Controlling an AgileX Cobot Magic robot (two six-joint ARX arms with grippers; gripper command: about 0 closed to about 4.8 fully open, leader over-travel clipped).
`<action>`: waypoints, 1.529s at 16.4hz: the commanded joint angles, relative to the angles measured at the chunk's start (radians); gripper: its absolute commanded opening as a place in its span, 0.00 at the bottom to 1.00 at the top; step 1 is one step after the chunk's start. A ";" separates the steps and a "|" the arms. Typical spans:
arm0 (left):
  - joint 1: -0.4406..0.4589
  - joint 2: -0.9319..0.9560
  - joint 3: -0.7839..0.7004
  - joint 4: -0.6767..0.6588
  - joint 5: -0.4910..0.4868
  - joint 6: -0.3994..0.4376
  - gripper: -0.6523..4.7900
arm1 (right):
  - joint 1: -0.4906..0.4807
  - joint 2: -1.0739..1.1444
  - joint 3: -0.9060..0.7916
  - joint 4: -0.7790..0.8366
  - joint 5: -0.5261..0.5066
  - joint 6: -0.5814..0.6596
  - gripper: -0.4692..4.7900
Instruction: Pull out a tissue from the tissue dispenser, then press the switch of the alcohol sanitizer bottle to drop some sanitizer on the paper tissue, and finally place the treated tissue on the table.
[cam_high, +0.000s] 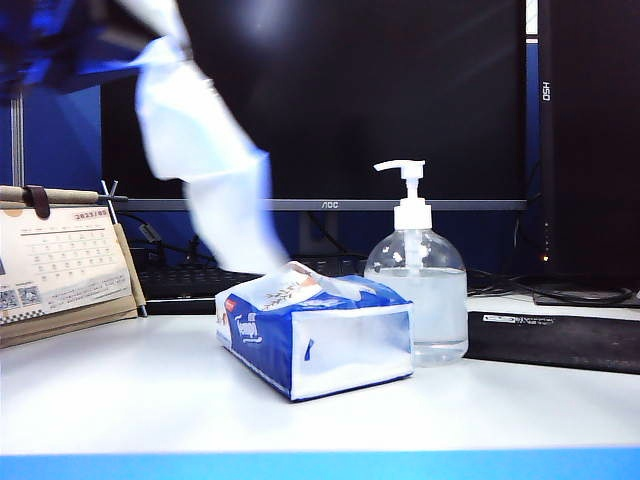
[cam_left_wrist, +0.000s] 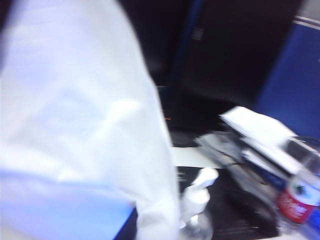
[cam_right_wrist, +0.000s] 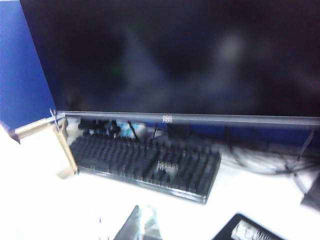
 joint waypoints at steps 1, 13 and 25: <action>0.000 -0.089 -0.085 -0.016 -0.051 0.011 0.11 | 0.002 -0.035 -0.098 0.010 0.002 0.097 0.09; 0.000 -0.114 -0.344 0.034 -0.312 -0.013 0.11 | 0.004 -0.038 -0.365 0.119 -0.002 0.237 0.09; 0.000 -0.113 -0.343 -0.094 -0.444 -0.090 0.80 | 0.004 -0.040 -0.466 0.155 -0.025 0.376 0.09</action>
